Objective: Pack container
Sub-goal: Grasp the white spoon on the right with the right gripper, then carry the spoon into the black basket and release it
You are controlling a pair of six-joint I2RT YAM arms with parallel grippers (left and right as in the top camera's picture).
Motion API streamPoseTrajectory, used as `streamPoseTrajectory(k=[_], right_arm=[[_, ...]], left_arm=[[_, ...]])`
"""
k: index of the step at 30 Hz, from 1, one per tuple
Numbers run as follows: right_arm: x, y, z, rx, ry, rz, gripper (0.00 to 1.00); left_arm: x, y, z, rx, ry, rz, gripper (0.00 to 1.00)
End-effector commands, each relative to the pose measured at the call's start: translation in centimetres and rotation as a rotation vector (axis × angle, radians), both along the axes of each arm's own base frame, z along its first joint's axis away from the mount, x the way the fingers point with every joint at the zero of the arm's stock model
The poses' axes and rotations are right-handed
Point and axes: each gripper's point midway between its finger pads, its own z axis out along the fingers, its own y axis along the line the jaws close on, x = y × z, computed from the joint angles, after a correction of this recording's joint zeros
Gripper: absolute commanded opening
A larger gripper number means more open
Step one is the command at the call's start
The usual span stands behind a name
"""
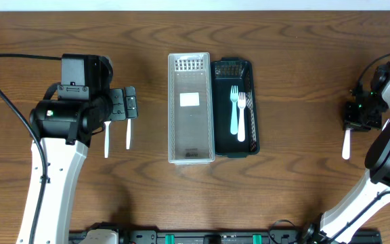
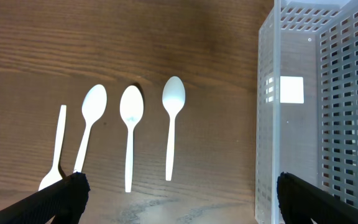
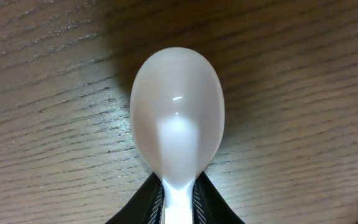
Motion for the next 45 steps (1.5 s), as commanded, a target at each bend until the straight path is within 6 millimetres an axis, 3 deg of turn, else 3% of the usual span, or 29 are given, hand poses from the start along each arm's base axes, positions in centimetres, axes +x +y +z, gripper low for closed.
streamPoseTrajectory(k=[1,5,9,14,17,21,25,30,34,42,45], right_arm=[[-0.4,0.3,-1.1,0.028,0.022,-0.022,0.13],[-0.1,0.9,-0.9,0.055,0.01,-0.079,0.11],[1.4,2.6,0.8,0.092,-0.021,-0.092,0.1],[4.1,5.8,5.6,0.07,-0.081,-0.025,0.07],[6.1,9.6,9.8,0.055,-0.149,0.078,0.07],[8.7,16.3,15.2,0.042,-0.297,0.205,0.01],[10.0,23.5,18.1,0.07,-0.408,0.254,0.01],[9.2,30.7,17.4,0.119,-0.412,0.274,0.01],[8.1,33.3,15.0,0.108,-0.349,0.266,0.01],[6.4,34.7,8.9,0.074,-0.17,0.301,0.1],[6.2,34.7,8.4,0.07,-0.153,0.302,0.23]], left_arm=[[0.2,0.1,0.6,0.007,-0.017,-0.007,0.98],[0.2,0.1,0.6,0.007,-0.017,-0.008,0.98],[0.2,0.1,0.6,0.007,-0.017,-0.007,0.98],[0.2,0.1,0.6,0.007,-0.017,-0.007,0.98],[0.2,0.1,0.6,0.007,-0.017,-0.007,0.98],[0.2,0.1,0.6,0.007,-0.017,-0.007,0.98],[0.2,0.1,0.6,0.007,-0.017,-0.007,0.98],[0.2,0.1,0.6,0.007,-0.016,-0.007,0.98],[0.2,0.1,0.6,0.007,-0.016,-0.007,0.98],[0.0,0.1,0.5,0.008,-0.009,-0.007,0.98],[0.0,0.1,0.5,0.008,-0.009,-0.007,0.98]])
